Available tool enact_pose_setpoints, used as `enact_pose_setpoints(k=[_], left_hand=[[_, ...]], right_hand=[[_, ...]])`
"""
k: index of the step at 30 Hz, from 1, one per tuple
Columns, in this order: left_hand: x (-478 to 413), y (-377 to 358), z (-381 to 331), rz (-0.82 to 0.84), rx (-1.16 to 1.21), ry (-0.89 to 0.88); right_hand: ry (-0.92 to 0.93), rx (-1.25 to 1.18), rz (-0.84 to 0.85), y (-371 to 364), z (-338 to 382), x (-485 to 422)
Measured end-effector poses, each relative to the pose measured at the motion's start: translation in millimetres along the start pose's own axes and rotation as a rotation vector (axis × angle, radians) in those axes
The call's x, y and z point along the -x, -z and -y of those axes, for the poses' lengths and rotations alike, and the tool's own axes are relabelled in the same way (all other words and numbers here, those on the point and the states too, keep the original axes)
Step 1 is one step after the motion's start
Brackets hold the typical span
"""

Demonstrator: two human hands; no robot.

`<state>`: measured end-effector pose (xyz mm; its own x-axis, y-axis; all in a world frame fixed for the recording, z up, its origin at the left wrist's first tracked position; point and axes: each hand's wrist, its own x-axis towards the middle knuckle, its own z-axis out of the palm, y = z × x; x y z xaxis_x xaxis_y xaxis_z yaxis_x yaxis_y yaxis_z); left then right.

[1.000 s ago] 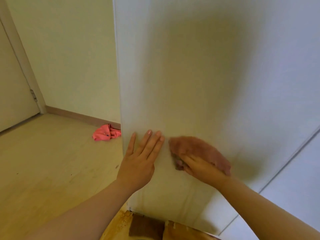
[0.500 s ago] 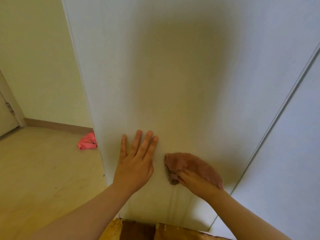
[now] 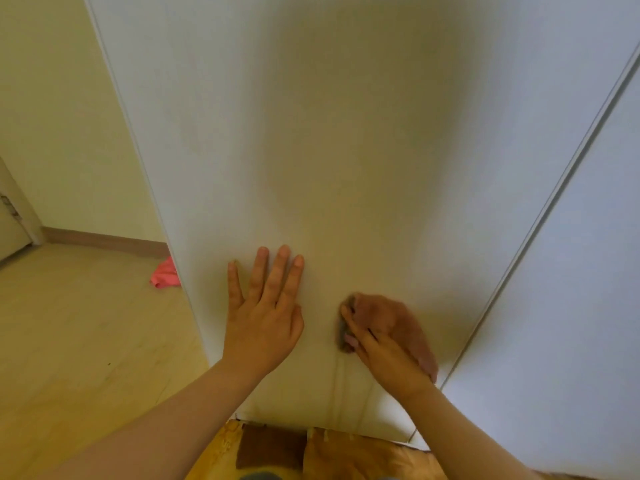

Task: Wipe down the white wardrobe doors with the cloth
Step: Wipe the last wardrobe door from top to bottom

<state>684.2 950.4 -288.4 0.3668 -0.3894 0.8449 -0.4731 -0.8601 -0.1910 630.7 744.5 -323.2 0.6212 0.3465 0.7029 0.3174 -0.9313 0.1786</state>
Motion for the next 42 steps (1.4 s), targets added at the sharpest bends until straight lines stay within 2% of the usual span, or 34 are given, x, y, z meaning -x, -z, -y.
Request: enact_pose_setpoints(k=[1, 3, 5, 7, 9, 12, 14, 16, 18, 20, 22, 25, 27, 29, 31, 34, 37, 39, 42], left_hand=[[0.1, 1.2, 0.6, 0.009, 0.005, -0.005], [1.4, 2.0, 1.6, 0.007, 0.017, -0.014], [2.4, 1.0, -0.3, -0.004, 0.026, -0.013], [0.9, -1.6, -3.7, -0.014, 0.030, -0.002], [-0.3, -3.0, -7.0, -0.012, 0.046, 0.015], [1.8, -5.6, -8.2, -0.021, 0.058, 0.017], [2.3, -6.4, -5.3, -0.025, 0.049, 0.009], [1.3, -6.1, -2.9, -0.014, 0.053, 0.008], [2.3, -5.0, -4.4, -0.012, 0.071, 0.014], [3.2, -4.9, -9.1, -0.020, 0.072, 0.030], [1.9, -5.5, -14.3, -0.027, 0.077, 0.057], [0.9, -5.2, -19.7, -0.020, 0.093, 0.096], [2.2, -4.3, -19.4, -0.021, 0.095, 0.092], [2.3, -3.1, -13.8, -0.021, 0.089, 0.066], [1.4, -1.9, -6.8, -0.021, 0.078, 0.034], [1.8, -1.8, -6.8, -0.021, 0.083, 0.026], [1.9, -4.7, -12.9, -0.032, 0.106, 0.055], [-0.8, -5.1, -15.8, -0.025, 0.107, 0.077], [1.5, -2.1, -15.6, -0.004, 0.118, 0.078]], right_hand=[[0.004, -0.091, -0.034, 10.3, -1.5, -11.6], [-0.063, -0.089, -0.235, 40.6, -8.1, -50.0], [-0.259, 0.098, -0.462, 71.1, -18.9, -86.5], [-0.405, 0.252, -0.573, 71.0, -23.0, -99.1], [-0.466, 0.316, -0.513, 43.7, -7.8, -76.4], [-0.475, 0.212, -0.146, 5.1, 30.5, -16.9], [-0.494, 0.091, 0.015, 1.6, 37.2, -2.7], [-0.402, 0.075, -0.028, 15.4, 27.9, -17.9], [-0.316, 0.071, -0.217, 41.2, 10.5, -47.7], [-0.429, 0.112, -0.419, 74.2, -11.1, -83.5], [-0.619, 0.163, -0.522, 84.0, -26.2, -97.7], [-0.773, 0.183, -0.508, 49.9, -6.7, -63.5], [-0.936, 0.065, -0.414, 26.7, 20.2, -36.9], [-0.998, -0.042, -0.396, 24.1, 29.9, -36.1], [-0.932, -0.042, -0.466, 40.8, 18.1, -55.7], [-0.730, 0.156, -0.583, 73.5, -11.4, -91.2], [-0.596, 0.283, -0.586, 67.2, -24.7, -91.5], [-0.434, 0.299, -0.428, 42.7, -13.6, -57.8], [-0.232, 0.180, -0.072, 22.9, 3.1, 3.4]])
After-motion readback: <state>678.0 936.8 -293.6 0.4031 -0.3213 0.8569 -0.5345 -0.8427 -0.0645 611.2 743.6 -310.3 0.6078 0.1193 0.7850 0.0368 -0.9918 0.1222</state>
